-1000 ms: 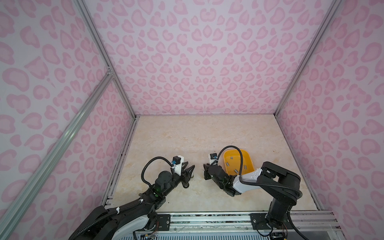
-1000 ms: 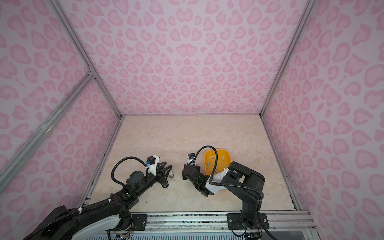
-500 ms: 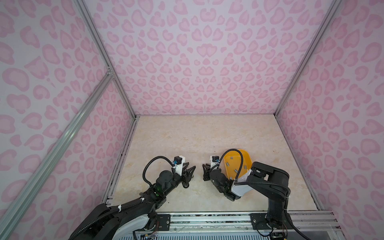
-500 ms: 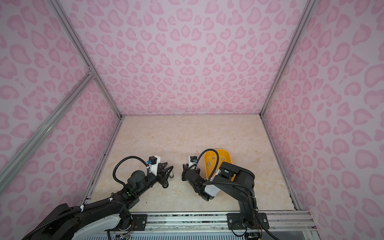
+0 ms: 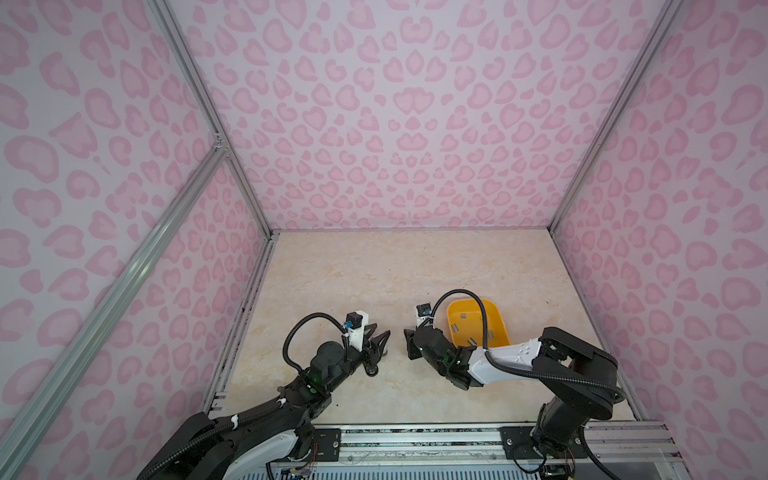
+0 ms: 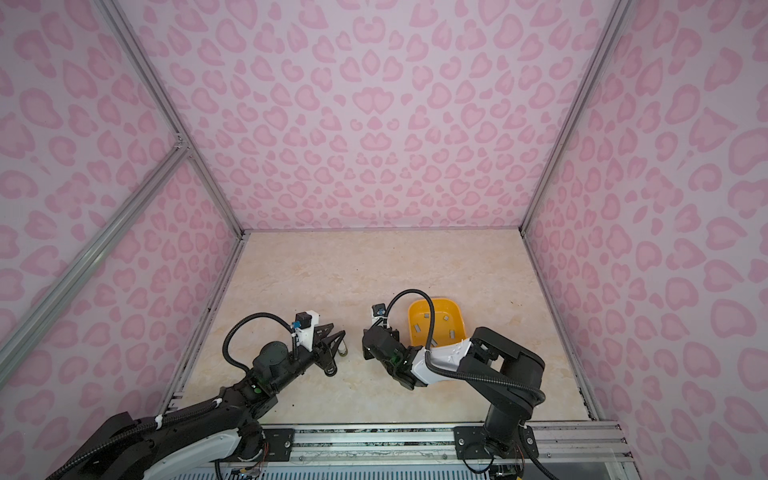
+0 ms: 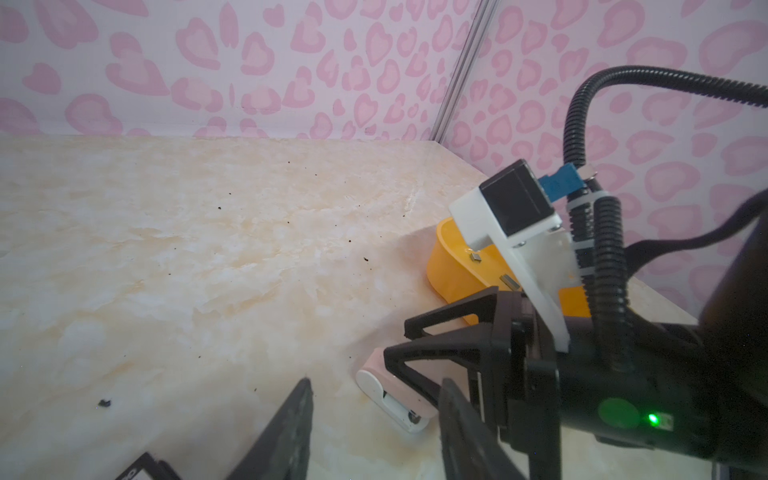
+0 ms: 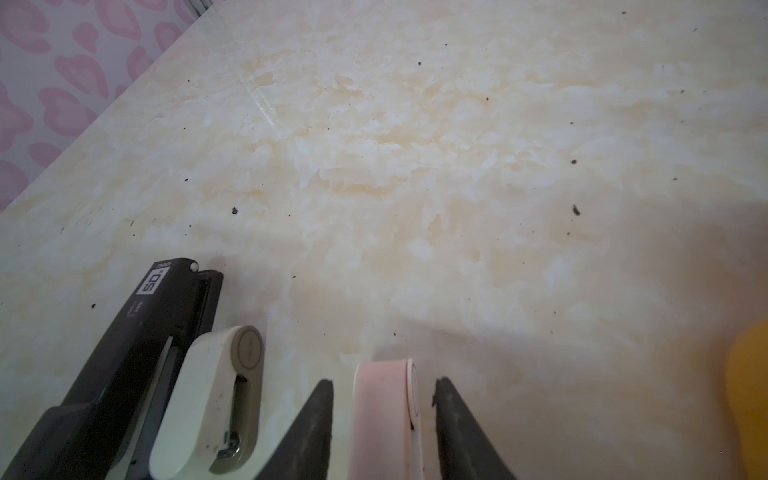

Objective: Load the staples into the stapler
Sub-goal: 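Open both grippers and lift them off the closed pink stapler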

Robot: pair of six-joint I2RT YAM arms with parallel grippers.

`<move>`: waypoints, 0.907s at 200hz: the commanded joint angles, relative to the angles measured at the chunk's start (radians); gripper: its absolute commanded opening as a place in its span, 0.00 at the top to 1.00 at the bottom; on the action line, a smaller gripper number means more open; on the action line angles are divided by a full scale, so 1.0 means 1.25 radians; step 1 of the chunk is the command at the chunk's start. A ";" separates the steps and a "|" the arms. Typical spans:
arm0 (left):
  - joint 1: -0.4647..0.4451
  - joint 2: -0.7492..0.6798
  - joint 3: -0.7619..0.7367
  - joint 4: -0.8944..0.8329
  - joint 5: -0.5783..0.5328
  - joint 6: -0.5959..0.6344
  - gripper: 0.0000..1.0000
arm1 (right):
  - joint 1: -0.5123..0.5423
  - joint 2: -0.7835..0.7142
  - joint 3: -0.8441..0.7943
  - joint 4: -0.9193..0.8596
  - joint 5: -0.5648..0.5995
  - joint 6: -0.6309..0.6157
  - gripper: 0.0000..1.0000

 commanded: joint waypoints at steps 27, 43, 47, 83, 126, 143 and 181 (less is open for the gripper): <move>0.001 -0.084 0.006 -0.065 -0.126 -0.044 0.46 | 0.010 0.002 0.006 -0.105 -0.028 -0.009 0.40; 0.000 -0.146 0.001 -0.112 -0.184 -0.070 0.41 | 0.019 0.020 0.014 -0.119 -0.027 -0.005 0.38; 0.000 -0.160 -0.001 -0.125 -0.197 -0.075 0.40 | 0.021 0.024 0.016 -0.121 -0.027 -0.004 0.38; 0.000 -0.313 -0.024 -0.224 -0.288 -0.105 0.26 | 0.024 0.080 0.052 -0.161 -0.014 0.012 0.46; 0.002 -0.405 0.004 -0.364 -0.369 -0.148 0.15 | 0.024 0.122 0.093 -0.190 0.026 0.031 0.72; 0.003 -0.417 0.041 -0.444 -0.416 -0.180 0.14 | 0.024 0.141 0.109 -0.192 0.029 0.042 0.78; 0.004 -0.449 0.104 -0.569 -0.415 -0.228 0.12 | 0.024 0.181 0.151 -0.215 0.060 0.082 0.79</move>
